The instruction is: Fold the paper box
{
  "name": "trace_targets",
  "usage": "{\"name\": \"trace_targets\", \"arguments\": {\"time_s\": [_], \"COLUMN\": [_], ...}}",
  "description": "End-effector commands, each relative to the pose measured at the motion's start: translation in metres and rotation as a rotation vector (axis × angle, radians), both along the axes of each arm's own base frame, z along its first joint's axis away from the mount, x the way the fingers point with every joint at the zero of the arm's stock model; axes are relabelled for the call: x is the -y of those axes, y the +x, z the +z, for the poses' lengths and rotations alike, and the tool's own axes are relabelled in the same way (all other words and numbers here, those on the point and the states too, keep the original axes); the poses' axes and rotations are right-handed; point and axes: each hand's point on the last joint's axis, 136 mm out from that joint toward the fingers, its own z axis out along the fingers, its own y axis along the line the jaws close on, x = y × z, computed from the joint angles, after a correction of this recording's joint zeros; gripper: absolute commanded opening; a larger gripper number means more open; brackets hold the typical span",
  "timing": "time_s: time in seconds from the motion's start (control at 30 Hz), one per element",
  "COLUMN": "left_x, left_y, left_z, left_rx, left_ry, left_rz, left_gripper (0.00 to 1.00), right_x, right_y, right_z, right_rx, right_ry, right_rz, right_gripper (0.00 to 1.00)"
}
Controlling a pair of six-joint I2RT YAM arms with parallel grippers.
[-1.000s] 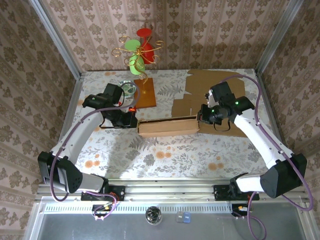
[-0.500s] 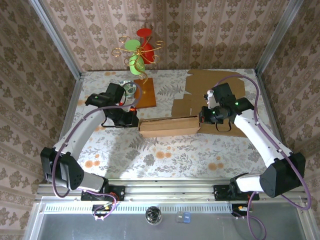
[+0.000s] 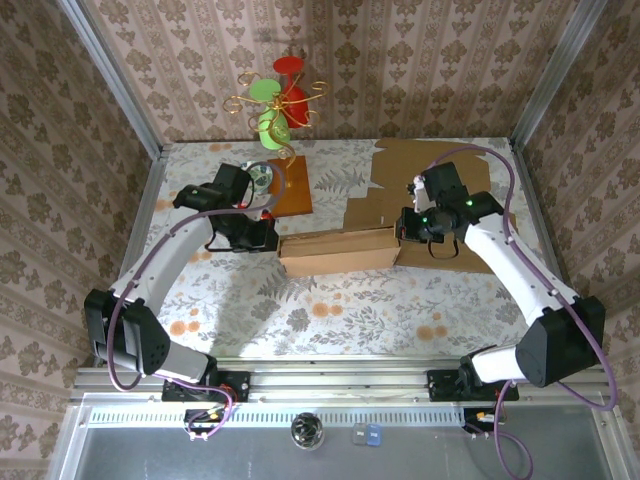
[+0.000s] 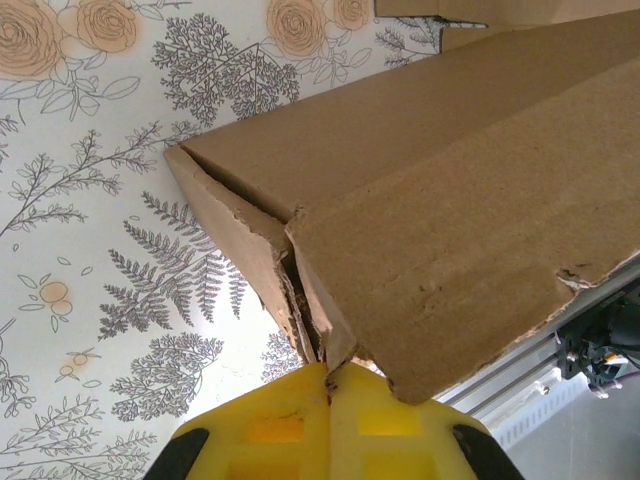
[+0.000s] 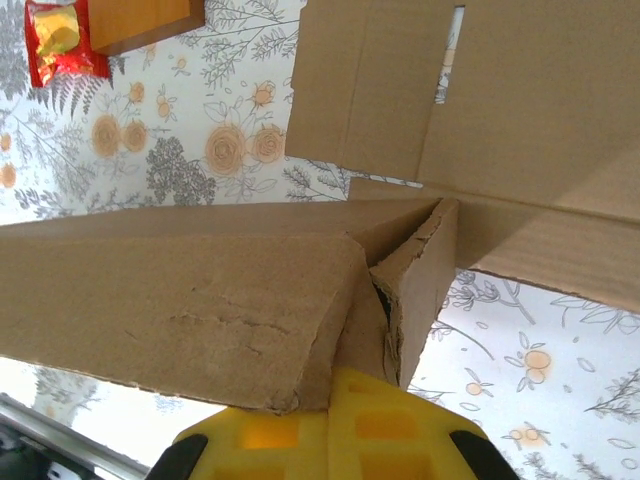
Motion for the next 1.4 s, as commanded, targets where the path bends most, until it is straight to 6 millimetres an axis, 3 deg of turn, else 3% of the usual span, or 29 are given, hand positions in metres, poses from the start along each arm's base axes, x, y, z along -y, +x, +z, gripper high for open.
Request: {"name": "trace_targets", "arguments": {"time_s": [0.0, 0.3, 0.53, 1.03, 1.37], "left_x": [-0.004, -0.005, -0.007, -0.003, 0.003], "left_y": [0.0, 0.002, 0.003, 0.003, 0.001], "left_z": [-0.005, -0.003, -0.004, -0.005, -0.01], "left_rx": [-0.027, -0.025, -0.033, -0.042, -0.029], "left_ry": [0.03, 0.025, 0.023, 0.017, 0.036], "left_rz": [0.013, 0.015, 0.021, 0.014, 0.025], "left_gripper": [0.02, 0.02, 0.02, 0.02, 0.02], "right_x": [-0.002, -0.006, 0.007, 0.018, 0.037], "right_y": [-0.005, -0.002, -0.002, -0.005, -0.013], "right_z": [-0.009, 0.003, 0.007, -0.008, -0.021], "right_rx": [-0.112, -0.144, -0.155, -0.136, -0.101], "right_ry": [0.056, 0.119, 0.11, 0.066, -0.084], "right_rz": [-0.086, -0.141, -0.139, -0.003, 0.063], "right_gripper": [0.0, 0.0, 0.0, 0.0, 0.0]}}
